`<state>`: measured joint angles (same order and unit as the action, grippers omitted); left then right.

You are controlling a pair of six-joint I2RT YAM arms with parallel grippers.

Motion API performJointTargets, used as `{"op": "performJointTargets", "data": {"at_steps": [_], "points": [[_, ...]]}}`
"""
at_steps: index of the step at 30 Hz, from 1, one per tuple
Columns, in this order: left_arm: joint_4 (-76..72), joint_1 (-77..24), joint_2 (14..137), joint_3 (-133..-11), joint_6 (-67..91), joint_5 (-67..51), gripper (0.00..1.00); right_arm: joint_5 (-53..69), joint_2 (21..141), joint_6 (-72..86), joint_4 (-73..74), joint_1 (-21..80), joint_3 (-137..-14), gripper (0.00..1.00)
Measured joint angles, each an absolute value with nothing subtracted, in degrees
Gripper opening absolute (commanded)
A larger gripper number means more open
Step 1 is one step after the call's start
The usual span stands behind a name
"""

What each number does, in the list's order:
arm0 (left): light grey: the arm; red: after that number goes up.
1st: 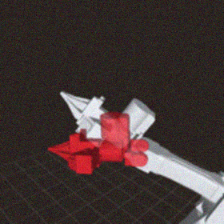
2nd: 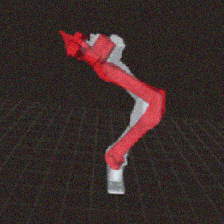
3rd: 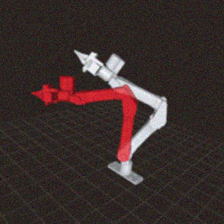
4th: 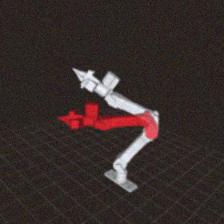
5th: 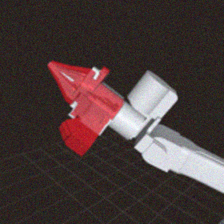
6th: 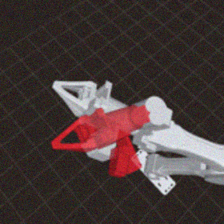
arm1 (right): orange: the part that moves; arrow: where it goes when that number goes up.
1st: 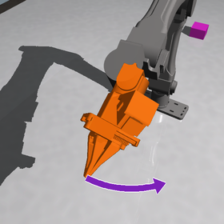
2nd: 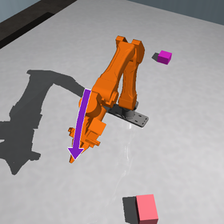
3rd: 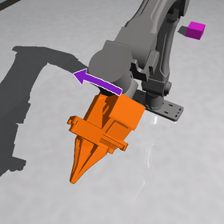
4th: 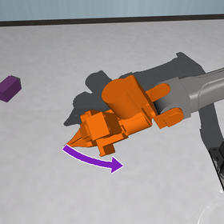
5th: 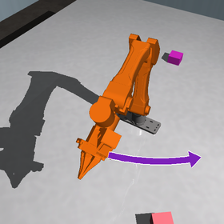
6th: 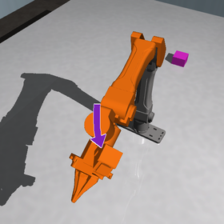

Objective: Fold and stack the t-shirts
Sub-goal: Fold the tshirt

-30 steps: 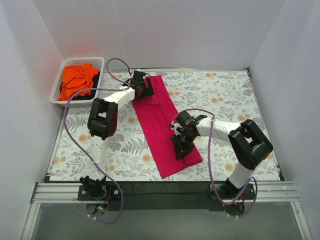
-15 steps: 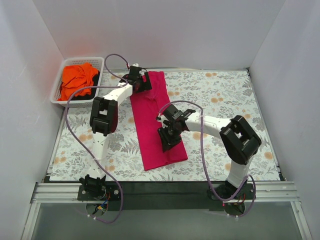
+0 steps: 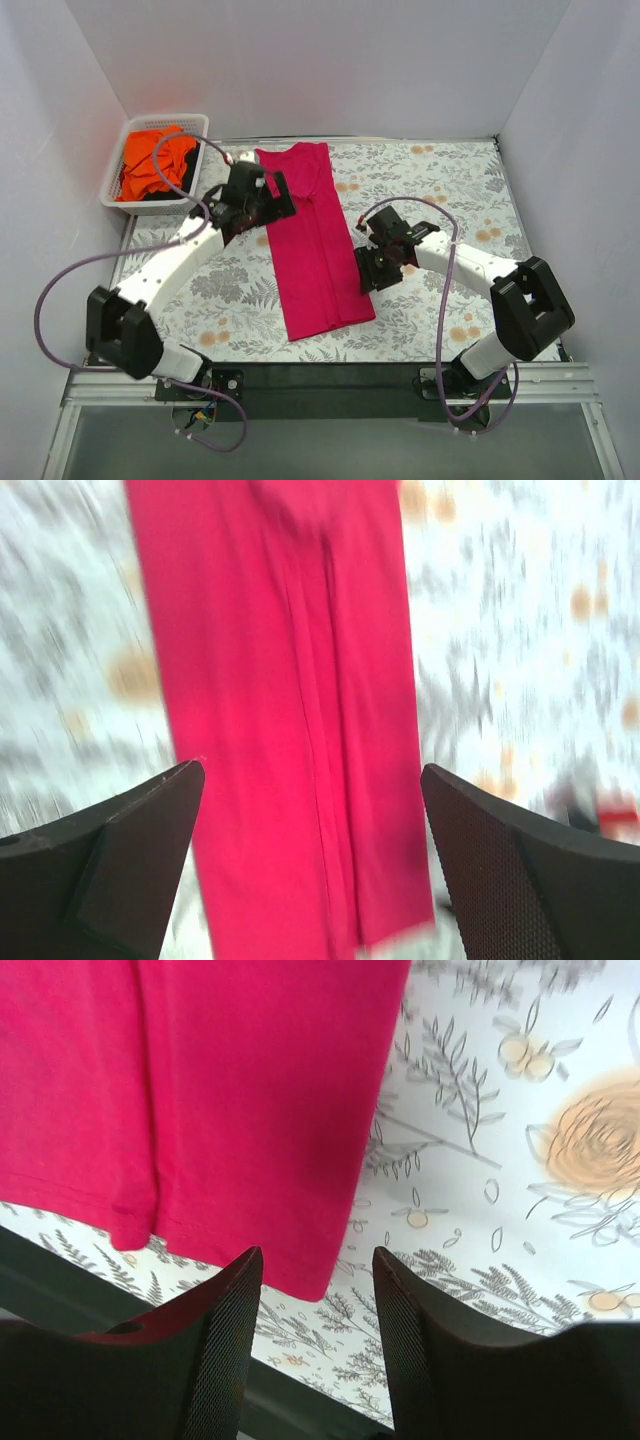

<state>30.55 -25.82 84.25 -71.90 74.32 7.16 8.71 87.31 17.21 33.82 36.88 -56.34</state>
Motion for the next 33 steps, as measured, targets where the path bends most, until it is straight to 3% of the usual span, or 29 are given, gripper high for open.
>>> {"op": "performJointTargets", "data": {"at_steps": [4, 10, 33], "points": [[35.64, -33.71, 74.89, -59.11, 81.03, 6.15, 0.82, 8.93, 86.50, 17.98, 34.46, 37.10, -52.88, 0.45], [44.49, -39.68, 74.76, -47.05, 89.32, 4.82, 0.80, 10.33, 84.47, 19.05, 34.04, 37.32, -49.98, 0.44], [49.23, -48.36, 92.64, -52.69, 91.07, 1.93, 0.66, 12.58, 88.66, 22.79, 31.16, 40.23, -47.86, 0.40]]}}
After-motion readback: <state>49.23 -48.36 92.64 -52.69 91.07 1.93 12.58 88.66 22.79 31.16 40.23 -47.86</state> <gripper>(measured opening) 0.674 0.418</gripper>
